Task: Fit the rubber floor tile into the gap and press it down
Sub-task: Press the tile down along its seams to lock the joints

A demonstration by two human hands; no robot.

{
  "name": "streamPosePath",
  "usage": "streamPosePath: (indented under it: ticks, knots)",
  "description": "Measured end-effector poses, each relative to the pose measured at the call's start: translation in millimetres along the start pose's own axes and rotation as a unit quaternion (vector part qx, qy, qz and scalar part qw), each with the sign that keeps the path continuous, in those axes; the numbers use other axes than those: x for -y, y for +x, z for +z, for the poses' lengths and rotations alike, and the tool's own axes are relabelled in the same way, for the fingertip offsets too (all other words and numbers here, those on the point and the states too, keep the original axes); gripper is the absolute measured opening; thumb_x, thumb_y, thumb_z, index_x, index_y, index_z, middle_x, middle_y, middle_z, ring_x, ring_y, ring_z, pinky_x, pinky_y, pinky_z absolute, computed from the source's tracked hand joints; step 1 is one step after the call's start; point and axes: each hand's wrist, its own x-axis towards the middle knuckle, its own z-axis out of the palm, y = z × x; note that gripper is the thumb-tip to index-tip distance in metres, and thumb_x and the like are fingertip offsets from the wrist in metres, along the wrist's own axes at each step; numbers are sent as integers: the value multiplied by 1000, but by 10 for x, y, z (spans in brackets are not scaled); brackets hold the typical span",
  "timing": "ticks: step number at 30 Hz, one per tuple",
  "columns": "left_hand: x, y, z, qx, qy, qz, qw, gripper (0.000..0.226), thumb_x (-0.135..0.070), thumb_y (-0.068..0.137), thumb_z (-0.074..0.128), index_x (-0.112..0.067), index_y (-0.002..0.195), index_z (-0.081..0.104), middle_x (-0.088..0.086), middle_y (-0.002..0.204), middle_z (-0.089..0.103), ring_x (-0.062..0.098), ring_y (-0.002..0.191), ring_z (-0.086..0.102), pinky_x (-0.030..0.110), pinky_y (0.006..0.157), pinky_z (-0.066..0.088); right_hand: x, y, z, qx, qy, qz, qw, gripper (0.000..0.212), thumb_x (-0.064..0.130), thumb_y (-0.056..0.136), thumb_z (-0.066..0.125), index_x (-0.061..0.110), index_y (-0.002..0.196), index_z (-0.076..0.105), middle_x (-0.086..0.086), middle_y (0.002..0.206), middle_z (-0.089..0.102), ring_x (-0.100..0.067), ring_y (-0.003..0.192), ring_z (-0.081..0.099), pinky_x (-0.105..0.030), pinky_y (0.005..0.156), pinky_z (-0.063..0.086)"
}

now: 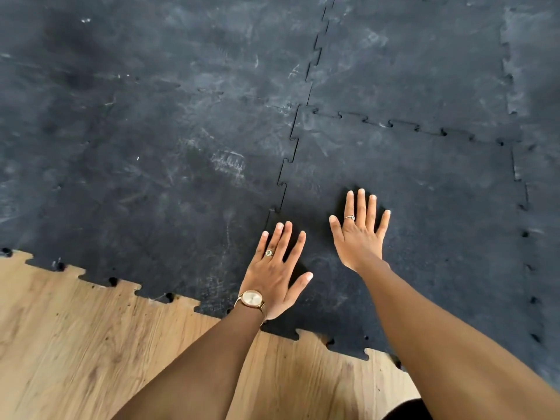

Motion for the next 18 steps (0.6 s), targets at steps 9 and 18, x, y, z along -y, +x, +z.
streamPosePath:
  ticks: [9,18]
  knots:
    - [-5,8,-15,3,-2,2,1000,73,-61,97,21,-21,155,5,12,162,-1,28,149,-3,47,118,1,-6,-9,0,-1,0,1,1000,63,48,101,11,21,150,-18,0,161,-24,-20,145,-28,-51,116,-20]
    - [-94,-68,-6,-18,-25,-29,999,69,-55,99,18,-15,154,12,11,162,7,24,149,1,43,120,12,-122,-636,360,-116,9,-1,993,66,53,95,4,17,151,5,-3,163,7,-20,149,-6,-44,120,-8]
